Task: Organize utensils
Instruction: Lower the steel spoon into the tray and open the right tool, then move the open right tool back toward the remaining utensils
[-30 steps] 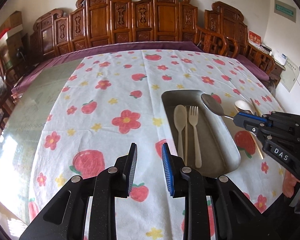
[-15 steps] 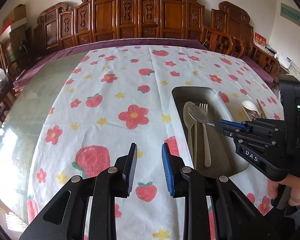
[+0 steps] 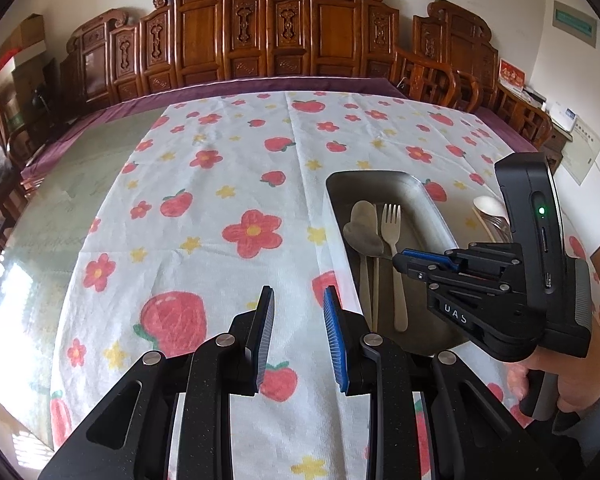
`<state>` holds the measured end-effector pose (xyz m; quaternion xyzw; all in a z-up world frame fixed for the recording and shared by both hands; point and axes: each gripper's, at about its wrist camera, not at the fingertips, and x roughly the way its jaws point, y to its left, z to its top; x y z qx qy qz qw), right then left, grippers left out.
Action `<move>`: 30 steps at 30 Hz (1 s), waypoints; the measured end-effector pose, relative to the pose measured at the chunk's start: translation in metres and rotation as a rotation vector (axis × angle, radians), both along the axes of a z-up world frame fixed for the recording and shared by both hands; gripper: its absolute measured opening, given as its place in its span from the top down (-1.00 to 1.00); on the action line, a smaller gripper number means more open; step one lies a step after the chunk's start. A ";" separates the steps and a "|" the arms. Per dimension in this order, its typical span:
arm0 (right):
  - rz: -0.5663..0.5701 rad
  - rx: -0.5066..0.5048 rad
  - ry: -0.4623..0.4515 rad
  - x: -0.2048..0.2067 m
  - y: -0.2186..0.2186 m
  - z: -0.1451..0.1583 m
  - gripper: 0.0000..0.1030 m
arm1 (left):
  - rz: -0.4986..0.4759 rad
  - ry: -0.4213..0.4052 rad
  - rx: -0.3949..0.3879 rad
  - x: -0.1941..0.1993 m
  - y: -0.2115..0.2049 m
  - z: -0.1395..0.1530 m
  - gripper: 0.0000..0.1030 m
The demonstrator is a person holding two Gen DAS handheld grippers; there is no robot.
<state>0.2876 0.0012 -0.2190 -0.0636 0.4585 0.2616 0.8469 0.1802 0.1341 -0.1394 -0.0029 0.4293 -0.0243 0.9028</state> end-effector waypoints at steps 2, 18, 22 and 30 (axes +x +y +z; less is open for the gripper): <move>0.001 0.007 0.004 0.000 -0.005 0.001 0.84 | -0.003 -0.001 -0.004 0.000 -0.002 0.001 0.54; -0.038 0.094 -0.097 -0.032 -0.115 0.060 0.84 | -0.089 -0.054 0.026 -0.014 -0.050 0.018 0.52; -0.064 0.070 -0.119 -0.041 -0.161 0.063 0.84 | -0.110 -0.061 0.033 -0.015 -0.071 0.020 0.51; -0.194 0.045 -0.117 -0.035 -0.252 0.047 0.67 | -0.142 -0.039 -0.014 -0.009 -0.119 0.010 0.50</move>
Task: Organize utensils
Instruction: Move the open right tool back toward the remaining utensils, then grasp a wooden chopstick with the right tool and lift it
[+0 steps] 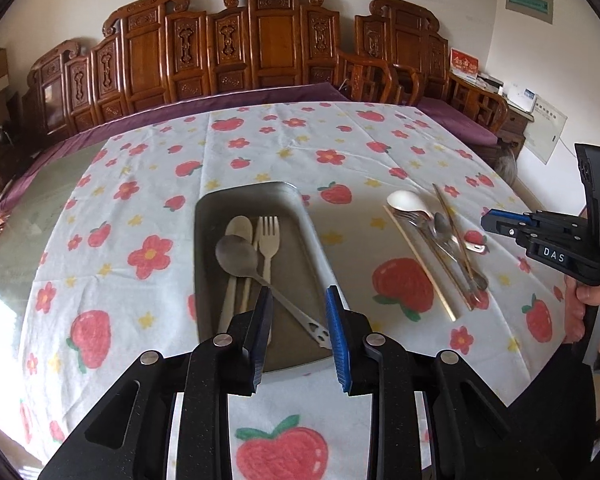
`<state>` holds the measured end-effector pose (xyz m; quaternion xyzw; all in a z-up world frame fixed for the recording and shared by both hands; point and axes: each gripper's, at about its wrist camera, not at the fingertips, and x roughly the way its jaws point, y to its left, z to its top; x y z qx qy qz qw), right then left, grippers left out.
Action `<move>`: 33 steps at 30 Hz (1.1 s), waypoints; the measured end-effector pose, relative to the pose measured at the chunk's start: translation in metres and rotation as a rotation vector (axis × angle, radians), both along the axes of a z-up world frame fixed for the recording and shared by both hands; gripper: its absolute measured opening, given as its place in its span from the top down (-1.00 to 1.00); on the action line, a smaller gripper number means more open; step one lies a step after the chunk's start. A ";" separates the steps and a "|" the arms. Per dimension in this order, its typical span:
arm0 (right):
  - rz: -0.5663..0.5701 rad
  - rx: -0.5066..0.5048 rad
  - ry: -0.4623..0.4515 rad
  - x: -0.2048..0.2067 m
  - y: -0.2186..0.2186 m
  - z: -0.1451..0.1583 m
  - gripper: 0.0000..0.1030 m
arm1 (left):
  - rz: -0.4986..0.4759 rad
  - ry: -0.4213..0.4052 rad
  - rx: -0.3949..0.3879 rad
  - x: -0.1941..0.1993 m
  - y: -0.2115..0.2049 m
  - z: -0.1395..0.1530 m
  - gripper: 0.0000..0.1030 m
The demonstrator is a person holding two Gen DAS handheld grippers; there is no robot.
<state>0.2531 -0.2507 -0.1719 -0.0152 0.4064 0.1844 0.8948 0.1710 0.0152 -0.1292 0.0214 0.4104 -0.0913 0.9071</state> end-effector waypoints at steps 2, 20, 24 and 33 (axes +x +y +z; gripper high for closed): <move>-0.025 0.004 0.013 0.000 -0.016 -0.007 0.67 | -0.010 0.009 -0.009 0.000 -0.013 -0.004 0.41; -0.153 0.046 0.158 0.024 -0.023 -0.077 0.67 | -0.056 0.066 -0.020 -0.004 -0.070 -0.027 0.40; -0.179 0.052 0.182 0.027 -0.027 -0.081 0.67 | -0.061 0.073 -0.018 -0.004 -0.074 -0.030 0.40; -0.199 0.027 0.196 0.020 -0.035 -0.077 0.88 | -0.076 0.079 -0.021 -0.003 -0.083 -0.033 0.40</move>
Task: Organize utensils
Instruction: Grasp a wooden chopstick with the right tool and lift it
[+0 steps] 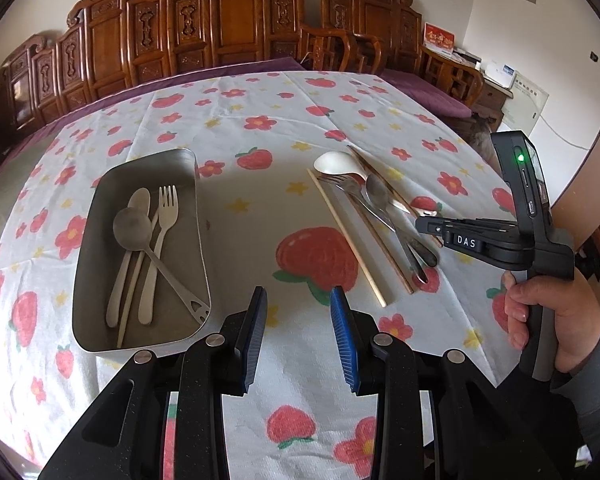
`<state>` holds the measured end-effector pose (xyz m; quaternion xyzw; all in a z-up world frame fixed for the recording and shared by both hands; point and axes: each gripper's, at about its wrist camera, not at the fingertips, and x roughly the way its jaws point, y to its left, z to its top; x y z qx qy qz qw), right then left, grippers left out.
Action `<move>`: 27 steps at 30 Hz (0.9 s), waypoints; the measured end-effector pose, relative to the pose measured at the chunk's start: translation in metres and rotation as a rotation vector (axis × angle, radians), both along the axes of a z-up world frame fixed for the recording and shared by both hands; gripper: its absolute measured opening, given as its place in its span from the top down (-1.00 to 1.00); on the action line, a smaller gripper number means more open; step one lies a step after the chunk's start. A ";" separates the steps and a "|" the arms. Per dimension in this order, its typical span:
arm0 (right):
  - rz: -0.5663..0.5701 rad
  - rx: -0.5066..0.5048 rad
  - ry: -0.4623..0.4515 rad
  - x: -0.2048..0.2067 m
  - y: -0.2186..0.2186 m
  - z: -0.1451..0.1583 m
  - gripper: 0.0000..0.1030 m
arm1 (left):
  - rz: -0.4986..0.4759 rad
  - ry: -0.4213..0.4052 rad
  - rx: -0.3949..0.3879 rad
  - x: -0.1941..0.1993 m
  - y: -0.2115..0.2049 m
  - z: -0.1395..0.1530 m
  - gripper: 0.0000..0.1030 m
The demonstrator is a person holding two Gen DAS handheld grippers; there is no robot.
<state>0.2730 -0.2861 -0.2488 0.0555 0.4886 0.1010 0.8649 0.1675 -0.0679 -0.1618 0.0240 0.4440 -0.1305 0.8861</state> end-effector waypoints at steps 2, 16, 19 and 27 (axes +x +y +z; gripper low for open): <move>0.008 0.001 -0.011 -0.005 -0.004 0.006 0.88 | -0.008 -0.003 0.006 0.000 -0.005 0.001 0.40; 0.062 -0.066 -0.120 -0.038 -0.050 0.050 0.88 | -0.068 0.015 0.004 0.023 -0.065 -0.004 0.40; 0.060 -0.072 -0.121 -0.038 -0.057 0.049 0.88 | -0.085 0.032 0.000 0.031 -0.081 -0.008 0.40; 0.038 -0.028 -0.116 -0.034 -0.071 0.049 0.88 | -0.103 0.083 0.017 0.056 -0.119 -0.030 0.46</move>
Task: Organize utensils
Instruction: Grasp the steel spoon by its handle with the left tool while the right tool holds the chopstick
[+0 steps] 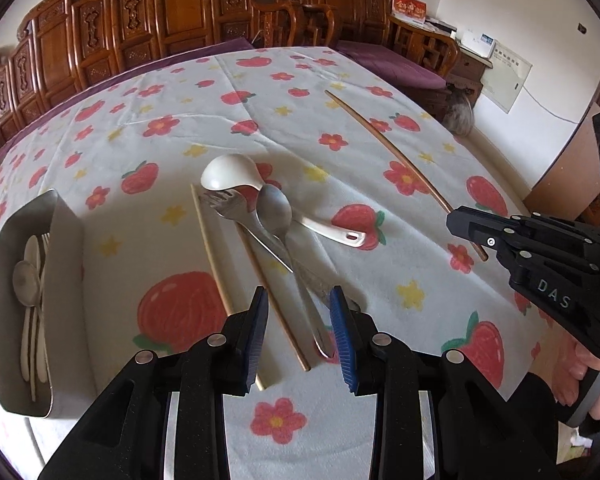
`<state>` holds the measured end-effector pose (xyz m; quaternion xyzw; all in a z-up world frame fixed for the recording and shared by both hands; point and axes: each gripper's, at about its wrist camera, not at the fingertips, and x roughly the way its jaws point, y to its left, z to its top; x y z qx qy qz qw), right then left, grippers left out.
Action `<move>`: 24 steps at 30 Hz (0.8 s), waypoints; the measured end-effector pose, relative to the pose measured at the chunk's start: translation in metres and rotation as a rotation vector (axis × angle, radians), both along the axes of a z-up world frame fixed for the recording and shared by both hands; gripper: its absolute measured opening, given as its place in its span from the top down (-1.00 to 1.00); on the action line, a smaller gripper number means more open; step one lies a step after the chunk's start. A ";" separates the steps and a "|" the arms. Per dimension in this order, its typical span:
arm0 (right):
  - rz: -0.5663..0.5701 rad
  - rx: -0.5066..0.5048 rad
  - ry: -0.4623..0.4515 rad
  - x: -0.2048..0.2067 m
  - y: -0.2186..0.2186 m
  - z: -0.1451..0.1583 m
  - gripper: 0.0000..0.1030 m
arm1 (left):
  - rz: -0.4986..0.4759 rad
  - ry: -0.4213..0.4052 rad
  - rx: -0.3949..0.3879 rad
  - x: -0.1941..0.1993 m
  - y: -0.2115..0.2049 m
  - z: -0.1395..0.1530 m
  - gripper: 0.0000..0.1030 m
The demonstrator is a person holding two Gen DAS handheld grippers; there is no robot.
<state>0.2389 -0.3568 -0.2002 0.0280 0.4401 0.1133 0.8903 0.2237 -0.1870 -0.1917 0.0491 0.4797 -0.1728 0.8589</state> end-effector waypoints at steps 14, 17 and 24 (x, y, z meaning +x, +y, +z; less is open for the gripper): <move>-0.016 0.050 0.015 0.002 -0.006 -0.004 0.88 | -0.006 0.040 0.096 0.015 -0.024 -0.032 0.86; -0.015 0.049 0.014 0.003 -0.006 -0.004 0.88 | -0.007 0.030 0.123 0.016 -0.027 -0.033 0.84; -0.010 0.051 0.015 0.003 -0.005 -0.003 0.88 | 0.004 0.021 0.165 0.023 -0.028 -0.032 0.55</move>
